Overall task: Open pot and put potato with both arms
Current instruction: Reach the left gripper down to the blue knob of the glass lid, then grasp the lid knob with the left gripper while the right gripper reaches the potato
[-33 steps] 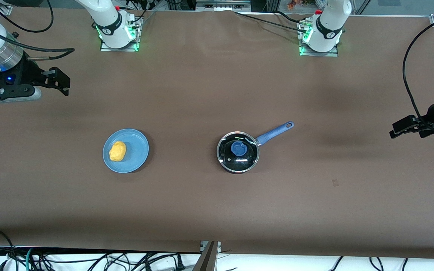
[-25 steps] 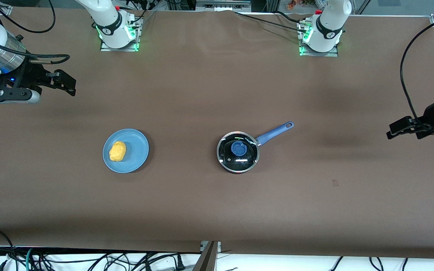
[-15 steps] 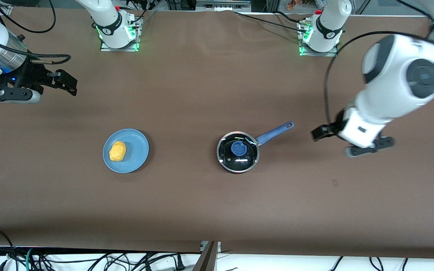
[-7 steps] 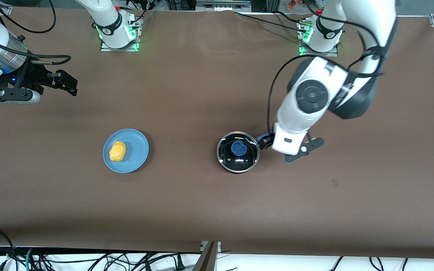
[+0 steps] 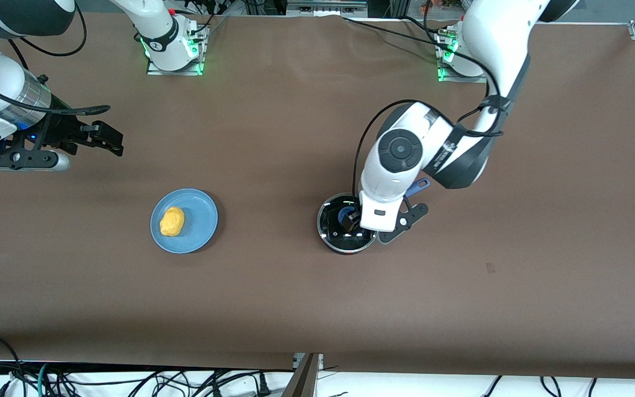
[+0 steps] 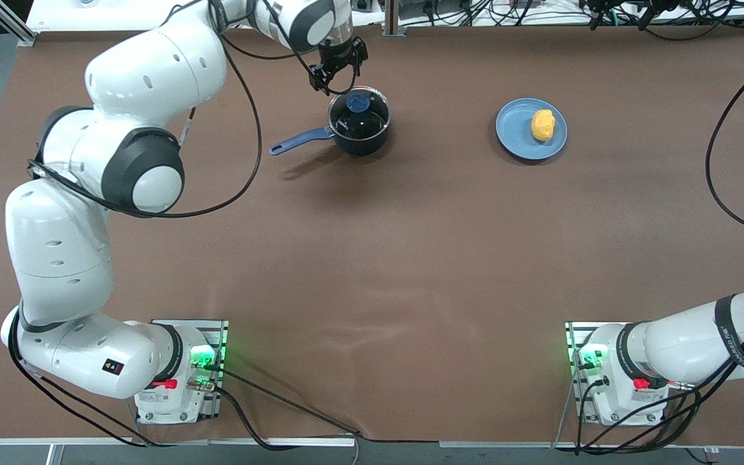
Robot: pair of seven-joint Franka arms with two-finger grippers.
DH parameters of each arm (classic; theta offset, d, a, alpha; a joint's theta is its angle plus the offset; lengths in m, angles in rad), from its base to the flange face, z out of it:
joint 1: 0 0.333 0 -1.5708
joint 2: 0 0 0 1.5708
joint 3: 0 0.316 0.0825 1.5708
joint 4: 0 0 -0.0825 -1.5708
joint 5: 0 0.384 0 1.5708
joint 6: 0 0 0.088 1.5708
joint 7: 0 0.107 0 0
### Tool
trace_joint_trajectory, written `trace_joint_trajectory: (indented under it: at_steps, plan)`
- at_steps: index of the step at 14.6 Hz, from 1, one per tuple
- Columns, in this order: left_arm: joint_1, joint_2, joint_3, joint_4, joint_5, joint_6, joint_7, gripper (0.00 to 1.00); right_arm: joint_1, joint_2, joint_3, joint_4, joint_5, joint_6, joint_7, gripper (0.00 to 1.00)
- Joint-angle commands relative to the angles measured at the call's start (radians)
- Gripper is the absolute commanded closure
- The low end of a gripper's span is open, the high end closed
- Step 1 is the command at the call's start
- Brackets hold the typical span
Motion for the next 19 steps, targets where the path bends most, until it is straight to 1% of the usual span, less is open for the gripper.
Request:
trace_joint_trajectory:
  at_steps: [1, 3, 4, 7, 9, 12, 15, 16, 19]
  plan:
    - [-0.052, 0.058, 0.017, 0.047, 0.051, 0.003, -0.046, 0.0, -0.002, 0.011, 0.0, 0.022, 0.016, -0.004, 0.011, 0.0]
    - [-0.066, 0.075, 0.017, 0.047, 0.052, 0.003, -0.071, 0.0, -0.006, 0.079, -0.001, 0.028, 0.022, 0.015, -0.009, 0.0]
    - [-0.073, 0.083, 0.017, 0.047, 0.052, 0.004, -0.082, 0.0, -0.003, 0.095, 0.0, 0.028, 0.014, 0.015, -0.004, 0.01]
    - [-0.084, 0.093, 0.017, 0.047, 0.051, 0.004, -0.089, 0.0, 0.0, 0.104, 0.0, 0.027, 0.005, 0.016, -0.004, 0.0]
    - [-0.084, 0.096, 0.017, 0.045, 0.051, 0.007, -0.089, 0.0, 0.003, 0.132, 0.0, 0.027, 0.003, 0.018, -0.004, 0.0]
    - [-0.084, 0.109, 0.017, 0.036, 0.054, 0.075, -0.111, 0.0, -0.002, 0.156, 0.0, 0.027, -0.006, 0.019, -0.004, 0.0]
    - [-0.084, 0.124, 0.017, 0.036, 0.054, 0.09, -0.112, 0.0, 0.004, 0.202, 0.0, 0.028, -0.01, 0.052, -0.002, 0.0]
    - [-0.084, 0.124, 0.017, 0.036, 0.054, 0.09, -0.111, 0.0, 0.006, 0.21, 0.0, 0.028, -0.021, 0.076, -0.001, 0.0]
    - [-0.083, 0.127, 0.017, 0.036, 0.066, 0.09, -0.103, 0.0, 0.006, 0.28, 0.0, 0.028, -0.081, 0.137, -0.004, 0.01]
